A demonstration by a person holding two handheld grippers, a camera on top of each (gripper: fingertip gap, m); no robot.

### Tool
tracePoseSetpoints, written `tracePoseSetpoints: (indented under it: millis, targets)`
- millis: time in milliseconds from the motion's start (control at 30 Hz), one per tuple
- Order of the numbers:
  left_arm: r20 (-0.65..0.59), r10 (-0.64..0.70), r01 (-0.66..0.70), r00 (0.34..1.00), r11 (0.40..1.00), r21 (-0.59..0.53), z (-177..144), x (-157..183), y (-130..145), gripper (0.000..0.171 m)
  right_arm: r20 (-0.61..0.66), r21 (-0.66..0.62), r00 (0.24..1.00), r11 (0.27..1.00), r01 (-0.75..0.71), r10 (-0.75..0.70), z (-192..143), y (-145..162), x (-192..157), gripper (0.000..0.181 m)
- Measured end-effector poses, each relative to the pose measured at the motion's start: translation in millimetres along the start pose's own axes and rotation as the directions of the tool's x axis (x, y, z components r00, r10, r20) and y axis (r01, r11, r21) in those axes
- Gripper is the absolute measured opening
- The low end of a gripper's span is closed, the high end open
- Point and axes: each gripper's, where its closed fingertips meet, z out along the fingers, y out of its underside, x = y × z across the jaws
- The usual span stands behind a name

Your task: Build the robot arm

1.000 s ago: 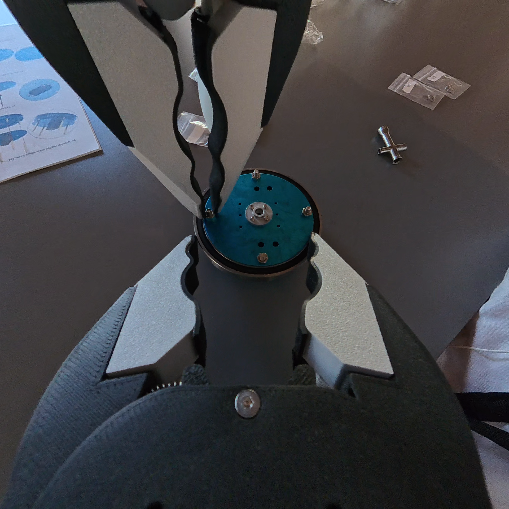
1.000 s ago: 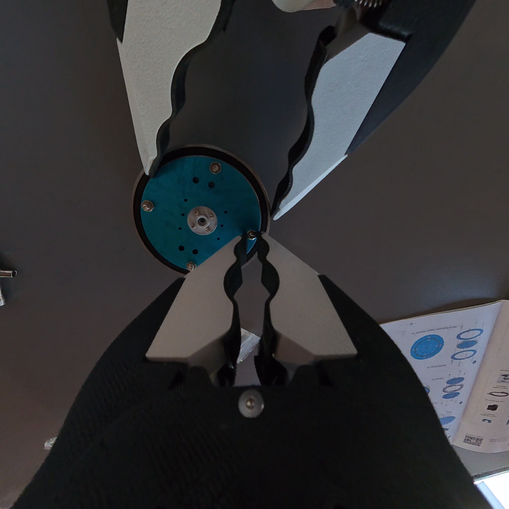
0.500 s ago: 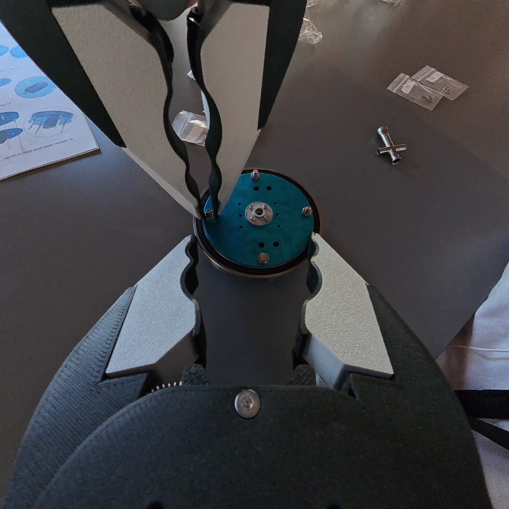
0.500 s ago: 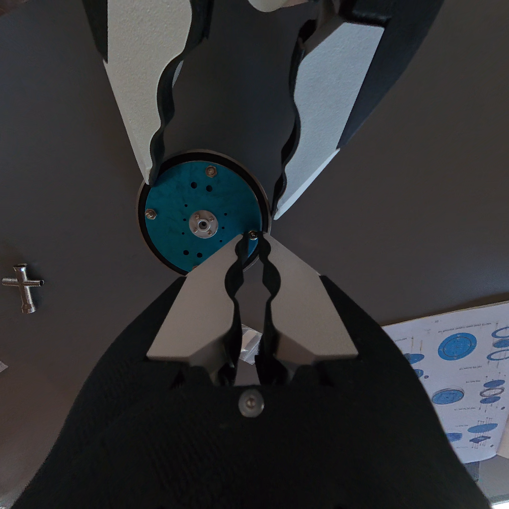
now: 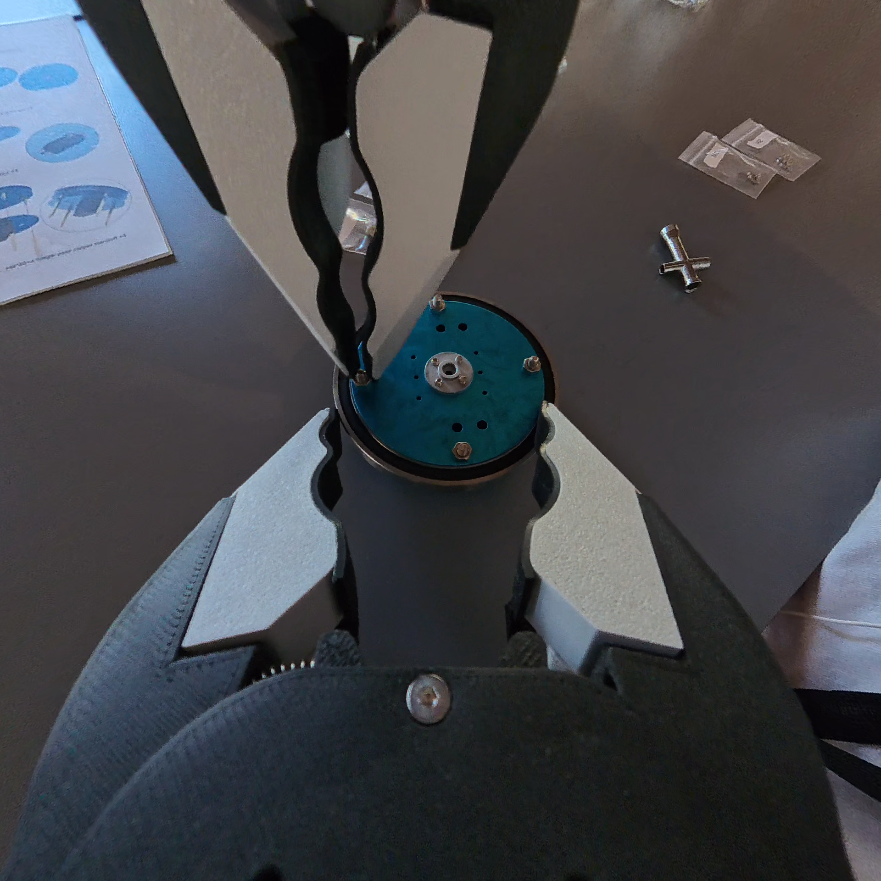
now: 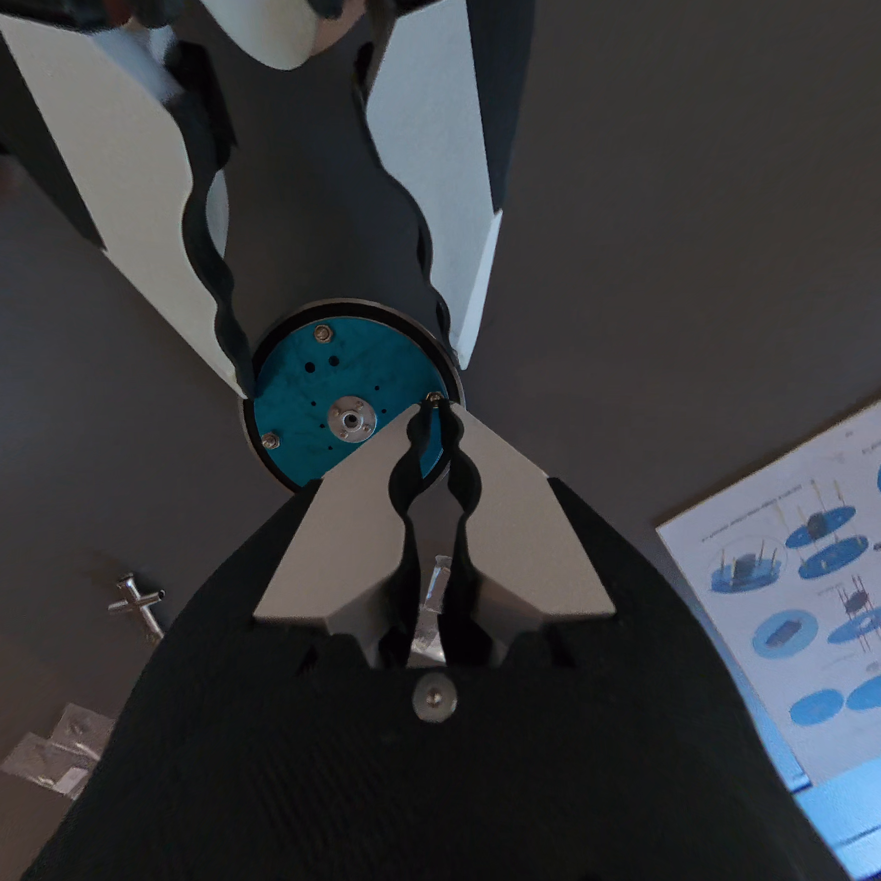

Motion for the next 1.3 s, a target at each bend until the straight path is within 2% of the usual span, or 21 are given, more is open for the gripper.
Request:
tracePoseSetpoints:
  millis: [133, 233, 300, 367, 433, 567, 767, 1067, 1300]
  targets:
    - [-0.002, 0.001, -0.001, 1.0, 1.0, 0.001, 0.3, 0.3, -0.1, 0.083, -0.042, 0.012, 0.994, 0.995, -0.098, 0.098, -0.3, 2.4, 0.4, 0.0]
    - [0.001, 0.001, -0.001, 1.0, 1.0, 0.001, 1.0, 0.8, -0.8, 0.083, -0.072, 0.035, 0.991, 0.994, -0.108, 0.11, -3.1, 4.6, 2.9, 0.0]
    - [0.011, 0.008, -0.008, 1.0, 1.0, 0.005, -0.1, 0.6, -1.1, 0.082, -0.073, 0.101, 0.987, 0.986, -0.136, 0.144, -9.8, -0.7, -1.4, 0.0]
    - [0.023, 0.023, -0.024, 0.999, 1.0, 0.014, -4.2, 0.6, -0.3, 0.079, -0.063, 0.188, 0.986, 0.972, -0.143, 0.157, -19.1, -12.3, -12.3, 0.011]
    - [0.026, 0.019, -0.02, 0.999, 0.999, 0.043, -11.8, 0.5, -0.6, 0.076, -0.045, 0.236, 0.996, 0.97, -0.064, 0.077, -22.0, -23.8, -29.7, 0.013]
    - [-0.026, -0.027, 0.029, 0.999, 0.997, 0.073, -20.0, 5.0, -0.7, 0.074, 0.006, 0.191, 1.0, 0.982, -0.001, 0.0, -10.9, -28.8, -45.0, 0.012]
    - [0.066, 0.027, -0.029, 0.997, 0.999, 0.027, -15.8, 1.6, 5.1, 0.072, 0.028, 0.155, 0.983, 0.971, -0.183, 0.181, 1.6, -34.1, -40.1, 0.011]
    - [0.063, 0.002, -0.003, 0.998, 1.0, 0.02, -12.8, 2.3, 4.9, 0.069, -0.029, 0.068, 0.968, 0.966, -0.248, 0.25, 6.0, -29.6, -42.0, 0.006]
    - [0.082, 0.037, -0.038, 0.996, 0.999, 0.007, -10.8, 3.8, 5.7, 0.066, -0.078, 0.066, 0.933, 0.936, -0.346, 0.351, 9.5, -26.7, -41.6, 0.006]
